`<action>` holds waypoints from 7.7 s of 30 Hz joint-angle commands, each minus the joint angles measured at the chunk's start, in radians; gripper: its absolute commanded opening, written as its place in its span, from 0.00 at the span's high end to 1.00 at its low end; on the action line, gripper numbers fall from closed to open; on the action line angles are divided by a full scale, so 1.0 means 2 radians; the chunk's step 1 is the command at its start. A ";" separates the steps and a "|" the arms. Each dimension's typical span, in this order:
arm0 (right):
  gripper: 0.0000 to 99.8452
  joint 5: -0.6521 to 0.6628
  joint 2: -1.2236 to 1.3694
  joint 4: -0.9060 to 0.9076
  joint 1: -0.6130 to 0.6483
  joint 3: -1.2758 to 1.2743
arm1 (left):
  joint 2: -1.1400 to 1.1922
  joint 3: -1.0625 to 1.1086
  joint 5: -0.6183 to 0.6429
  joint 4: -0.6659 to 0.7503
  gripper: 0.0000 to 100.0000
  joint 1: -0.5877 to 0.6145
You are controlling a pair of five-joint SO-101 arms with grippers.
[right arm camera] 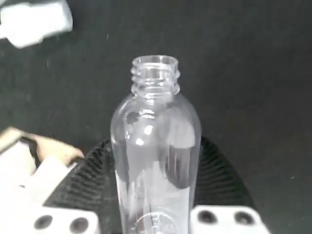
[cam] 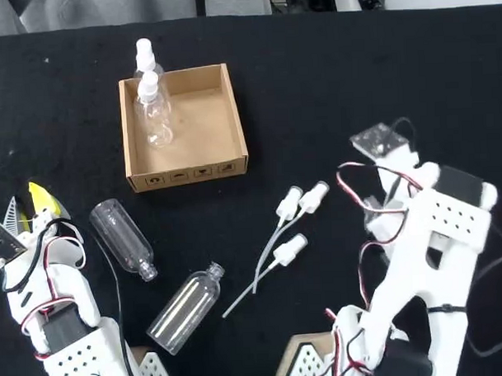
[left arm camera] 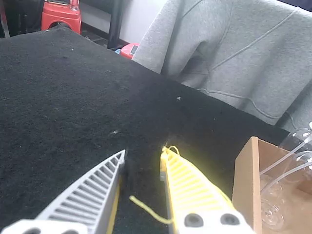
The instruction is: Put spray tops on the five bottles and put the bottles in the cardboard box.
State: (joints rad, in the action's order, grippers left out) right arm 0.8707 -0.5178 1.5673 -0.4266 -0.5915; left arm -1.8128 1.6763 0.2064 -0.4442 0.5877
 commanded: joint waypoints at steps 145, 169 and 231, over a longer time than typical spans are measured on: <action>0.90 -0.448 -0.198 -0.355 -0.107 -0.205 | 0.647 -0.487 -0.089 -0.199 0.79 -0.677; 0.90 -0.448 -0.198 -0.355 -0.102 -0.208 | 0.872 -0.618 -0.092 -0.203 0.79 -0.685; 0.90 -0.444 -0.198 -0.358 -0.084 -0.214 | 1.032 -0.768 -0.090 -0.305 0.95 -0.714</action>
State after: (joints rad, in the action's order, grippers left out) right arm -0.0161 -0.8784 0.8800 -0.6183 -1.0319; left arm 0.2862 0.1818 0.0253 -1.0395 -0.8408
